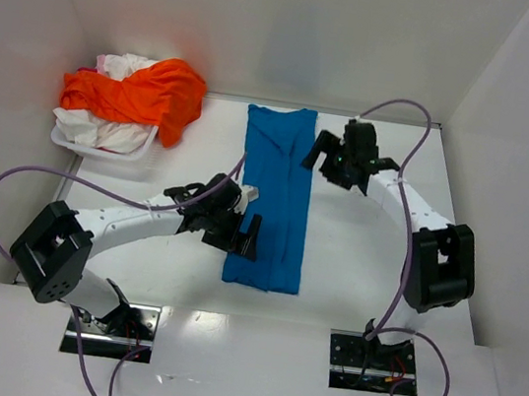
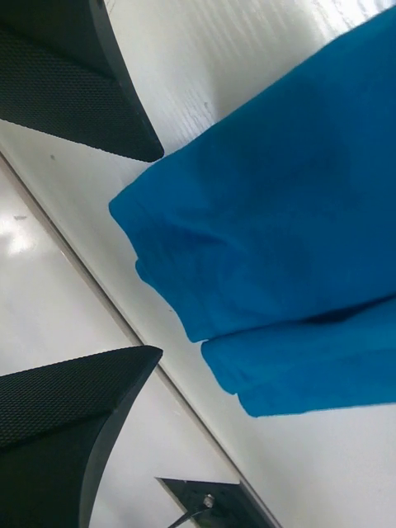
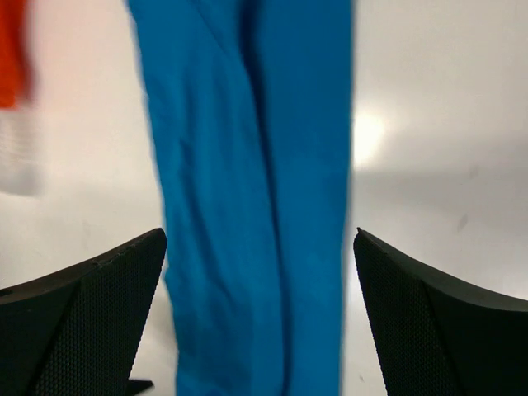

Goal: Fold and stack the t-shirts
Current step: Rotate the tshirt 90 degrees

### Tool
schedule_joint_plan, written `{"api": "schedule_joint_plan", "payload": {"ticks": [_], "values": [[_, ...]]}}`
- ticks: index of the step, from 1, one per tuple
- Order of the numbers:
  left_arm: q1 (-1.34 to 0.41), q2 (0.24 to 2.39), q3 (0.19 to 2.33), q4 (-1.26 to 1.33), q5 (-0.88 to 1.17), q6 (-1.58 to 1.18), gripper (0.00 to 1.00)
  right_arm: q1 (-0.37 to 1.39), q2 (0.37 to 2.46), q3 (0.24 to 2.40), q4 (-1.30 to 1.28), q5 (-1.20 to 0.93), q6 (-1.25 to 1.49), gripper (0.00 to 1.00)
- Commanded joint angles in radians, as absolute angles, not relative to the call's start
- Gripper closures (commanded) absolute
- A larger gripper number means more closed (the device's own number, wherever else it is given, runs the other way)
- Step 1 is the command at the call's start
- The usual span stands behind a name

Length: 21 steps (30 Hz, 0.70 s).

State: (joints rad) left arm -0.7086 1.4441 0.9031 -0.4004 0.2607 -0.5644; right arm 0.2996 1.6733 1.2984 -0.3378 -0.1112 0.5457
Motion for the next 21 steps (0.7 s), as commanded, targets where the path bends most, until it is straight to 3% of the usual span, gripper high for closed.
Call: {"api": "schedule_joint_plan", "payload": {"ticks": [1, 9, 14, 15, 21], "values": [[-0.721, 1.42, 0.864, -0.322, 0.239, -0.672, 0.0, 0.322, 1.548, 1.168, -0.279, -0.097, 0.581, 0.0], [-0.739, 1.477, 0.802, -0.239, 0.225, -0.732, 0.01, 0.331, 1.376, 0.993, -0.279, -0.097, 0.592, 0.0], [-0.761, 1.486, 0.782, -0.221, 0.215, -0.772, 0.19, 0.331, 1.298, 0.908, -0.288, -0.107, 0.63, 0.0], [-0.77, 1.486, 0.782, -0.221, 0.201, -0.791, 0.28, 0.331, 1.278, 0.899, -0.288, -0.107, 0.63, 0.0], [-0.77, 1.465, 0.727, -0.253, 0.161, -0.847, 0.46, 0.351, 1.212, 0.834, -0.288, -0.118, 0.664, 0.0]]}}
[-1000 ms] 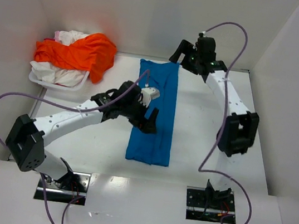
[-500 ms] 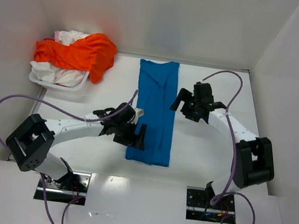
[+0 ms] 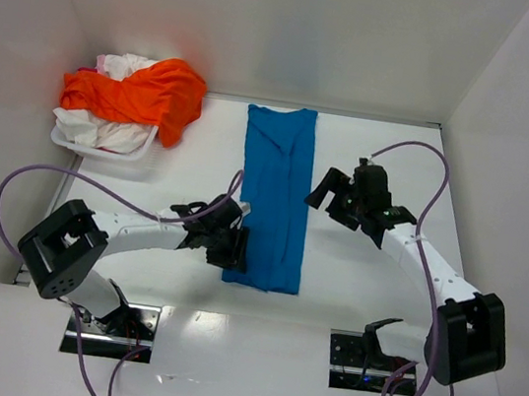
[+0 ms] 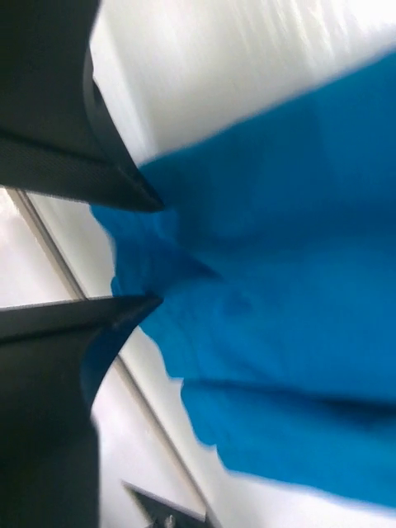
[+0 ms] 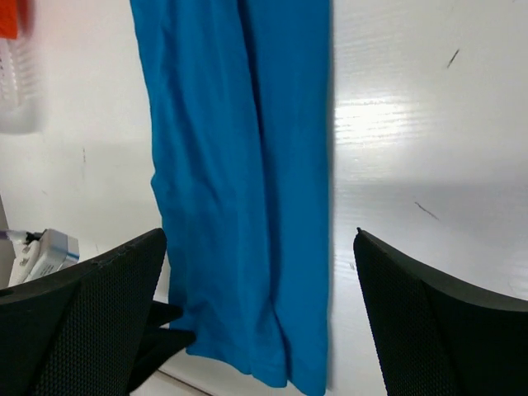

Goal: Fold and stack the t-shirts
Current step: Rotate the tshirt 90 degrees

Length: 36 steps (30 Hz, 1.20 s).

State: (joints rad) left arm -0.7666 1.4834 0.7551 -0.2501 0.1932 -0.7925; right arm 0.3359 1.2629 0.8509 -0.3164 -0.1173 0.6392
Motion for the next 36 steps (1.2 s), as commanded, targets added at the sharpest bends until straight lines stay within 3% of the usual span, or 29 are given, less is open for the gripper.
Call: {"api": "schedule_joint_plan", "payload": {"ticks": [1, 6, 9, 26, 30, 32, 36], "values": [[-0.77, 1.465, 0.713, -0.265, 0.152, -0.847, 0.49, 0.36, 1.212, 0.834, -0.288, -0.118, 0.664, 0.0], [-0.77, 1.488, 0.704, -0.284, 0.152, -0.879, 0.69, 0.36, 1.212, 0.825, -0.279, -0.118, 0.664, 0.0], [-0.781, 1.508, 0.704, -0.31, 0.152, -0.897, 0.74, 0.36, 1.212, 0.825, -0.27, -0.118, 0.664, 0.0], [-0.79, 1.414, 0.667, -0.449, 0.16, -0.936, 0.82, 0.36, 1.184, 0.798, -0.279, -0.118, 0.646, 0.0], [-0.79, 1.338, 0.759, -0.508, 0.16, -0.901, 0.71, 0.36, 1.184, 0.798, -0.299, -0.118, 0.646, 0.0], [-0.79, 1.254, 0.819, -0.529, 0.115, -0.891, 0.56, 0.36, 1.175, 0.807, -0.31, -0.118, 0.646, 0.0], [-0.79, 1.186, 0.943, -0.502, 0.066, -0.842, 0.38, 0.36, 1.166, 0.807, -0.31, -0.098, 0.658, 0.0]]}}
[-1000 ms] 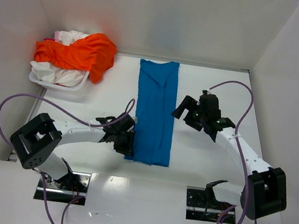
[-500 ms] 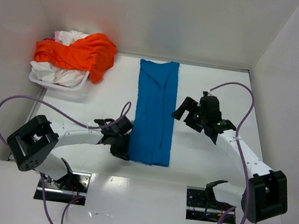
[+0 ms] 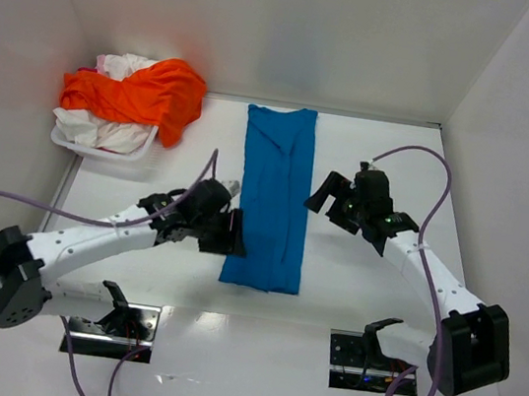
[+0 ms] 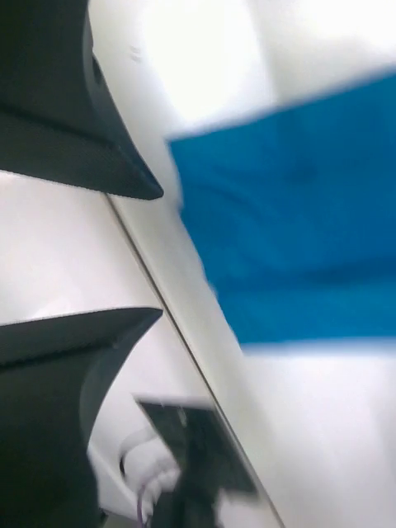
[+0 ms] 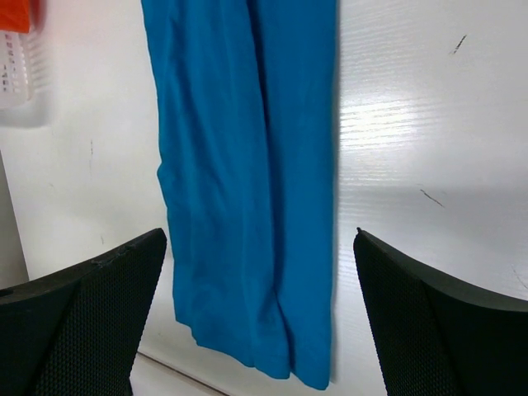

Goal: Fold and stack the t-shirts
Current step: Rotate the tshirt 90 degrees

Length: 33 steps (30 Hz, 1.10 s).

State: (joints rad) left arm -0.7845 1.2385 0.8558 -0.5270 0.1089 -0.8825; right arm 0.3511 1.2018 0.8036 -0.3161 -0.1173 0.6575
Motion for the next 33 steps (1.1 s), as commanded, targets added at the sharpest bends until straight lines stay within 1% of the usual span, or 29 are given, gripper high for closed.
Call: {"api": "schedule_joint_plan", "payload": {"ticks": [1, 3, 5, 7, 8, 16, 21, 26, 33], "values": [[-0.79, 1.207, 0.965, -0.47, 0.052, -0.818, 0.36, 0.36, 1.166, 0.798, -0.31, -0.098, 0.658, 0.0], [-0.79, 1.258, 0.982, -0.437, 0.076, -0.793, 0.31, 0.36, 1.178, 0.798, -0.299, -0.098, 0.676, 0.0], [-0.807, 1.363, 1.035, -0.437, 0.104, -0.758, 0.24, 0.36, 1.178, 0.798, -0.299, -0.075, 0.687, 0.0], [-0.84, 1.448, 1.071, -0.437, 0.072, -0.732, 0.2, 0.36, 1.189, 0.788, -0.33, -0.049, 0.687, 0.0], [-0.869, 1.472, 1.083, -0.437, 0.061, -0.723, 0.2, 0.36, 1.189, 0.788, -0.339, -0.016, 0.698, 0.0], [-0.942, 1.715, 1.235, -0.509, -0.041, -0.643, 0.17, 0.36, 1.128, 0.761, -0.426, 0.11, 0.781, 0.0], [-0.974, 1.787, 1.319, -0.538, -0.086, -0.614, 0.14, 0.35, 1.059, 0.71, -0.466, 0.123, 0.822, 0.0], [-1.032, 1.868, 1.402, -0.594, -0.144, -0.592, 0.13, 0.35, 1.049, 0.699, -0.488, 0.146, 0.822, 0.0], [-1.055, 1.95, 1.408, -0.652, -0.287, -0.583, 0.13, 0.341, 1.04, 0.699, -0.488, 0.155, 0.831, 0.0]]}}
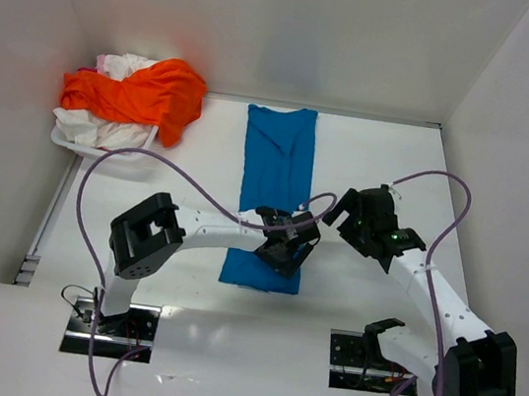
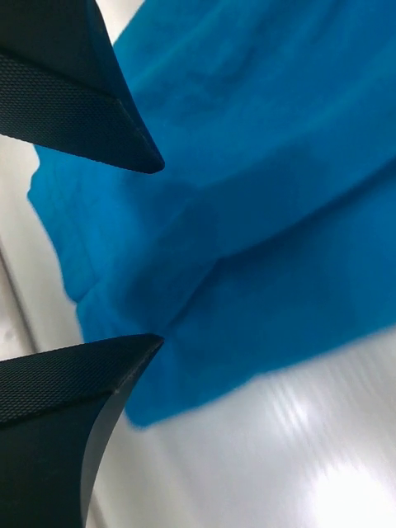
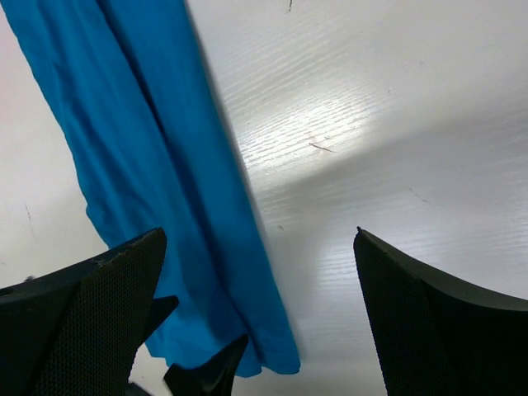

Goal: Fold and stack the t-shirts
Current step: Rotate the tshirt 90 degrees

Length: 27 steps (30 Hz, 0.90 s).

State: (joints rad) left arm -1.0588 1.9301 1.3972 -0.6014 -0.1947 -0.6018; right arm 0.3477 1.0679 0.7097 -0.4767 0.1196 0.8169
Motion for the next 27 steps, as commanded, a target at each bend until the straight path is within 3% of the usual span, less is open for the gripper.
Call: {"api": "schedule_joint_plan", "payload": {"ticks": [1, 3, 9, 13, 20, 27], "values": [[-1.055, 1.95, 1.395, -0.652, -0.301, -0.583, 0.13, 0.341, 1.029, 0.699, -0.488, 0.155, 0.831, 0.0], [-1.055, 1.95, 1.384, -0.652, -0.331, -0.604, 0.15, 0.331, 1.029, 0.69, -0.488, 0.155, 0.831, 0.0], [-1.055, 1.959, 1.384, -0.661, -0.351, -0.635, 0.4, 0.331, 1.011, 0.69, -0.488, 0.146, 0.831, 0.0], [-1.055, 1.938, 1.364, -0.683, -0.36, -0.653, 0.48, 0.331, 1.011, 0.69, -0.488, 0.137, 0.831, 0.0], [-1.055, 1.83, 1.237, -0.692, -0.289, -0.751, 0.47, 0.331, 1.02, 0.69, -0.479, 0.127, 0.822, 0.0], [-1.055, 1.651, 1.126, -0.703, -0.279, -0.845, 0.35, 0.331, 1.04, 0.69, -0.447, 0.088, 0.813, 0.0]]}}
